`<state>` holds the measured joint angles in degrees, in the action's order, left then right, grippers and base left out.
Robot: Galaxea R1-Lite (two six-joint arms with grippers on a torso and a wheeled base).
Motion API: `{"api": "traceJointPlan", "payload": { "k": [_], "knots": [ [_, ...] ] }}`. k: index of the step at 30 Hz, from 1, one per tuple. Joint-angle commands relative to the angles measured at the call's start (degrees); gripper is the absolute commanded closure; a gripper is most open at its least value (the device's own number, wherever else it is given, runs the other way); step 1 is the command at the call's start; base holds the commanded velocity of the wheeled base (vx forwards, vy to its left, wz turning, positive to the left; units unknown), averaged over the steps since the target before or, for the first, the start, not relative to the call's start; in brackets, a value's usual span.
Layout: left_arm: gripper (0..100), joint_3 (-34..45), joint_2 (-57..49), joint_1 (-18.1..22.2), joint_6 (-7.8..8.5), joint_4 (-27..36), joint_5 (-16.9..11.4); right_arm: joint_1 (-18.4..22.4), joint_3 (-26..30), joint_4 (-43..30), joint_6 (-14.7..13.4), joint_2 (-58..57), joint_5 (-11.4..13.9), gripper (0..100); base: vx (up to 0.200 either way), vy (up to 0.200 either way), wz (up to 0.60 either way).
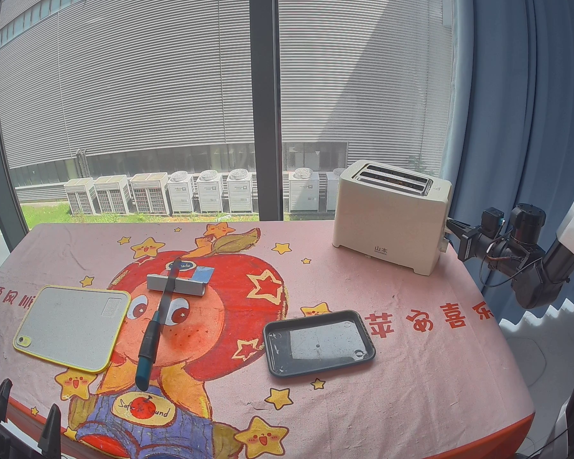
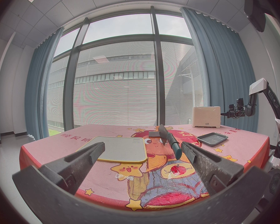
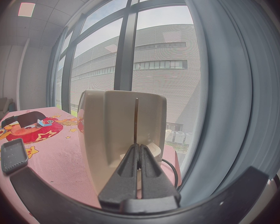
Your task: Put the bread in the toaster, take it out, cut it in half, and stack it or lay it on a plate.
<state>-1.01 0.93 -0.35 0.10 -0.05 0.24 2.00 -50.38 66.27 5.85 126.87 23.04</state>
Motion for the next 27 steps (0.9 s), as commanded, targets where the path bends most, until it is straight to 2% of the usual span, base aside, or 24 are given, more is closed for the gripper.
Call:
{"api": "traceJointPlan", "payload": {
  "k": [1,27],
  "knots": [
    [0,1.0,-0.9,0.0,-0.01,0.0,0.0,0.3,-0.5,0.4,-0.1,-0.5,0.1,100,0.000,0.000,0.00],
    [0,1.0,-0.9,0.0,-0.01,0.0,0.0,0.4,-0.8,0.5,-0.1,-1.4,0.1,100,0.000,0.000,0.00]
  ]
}}
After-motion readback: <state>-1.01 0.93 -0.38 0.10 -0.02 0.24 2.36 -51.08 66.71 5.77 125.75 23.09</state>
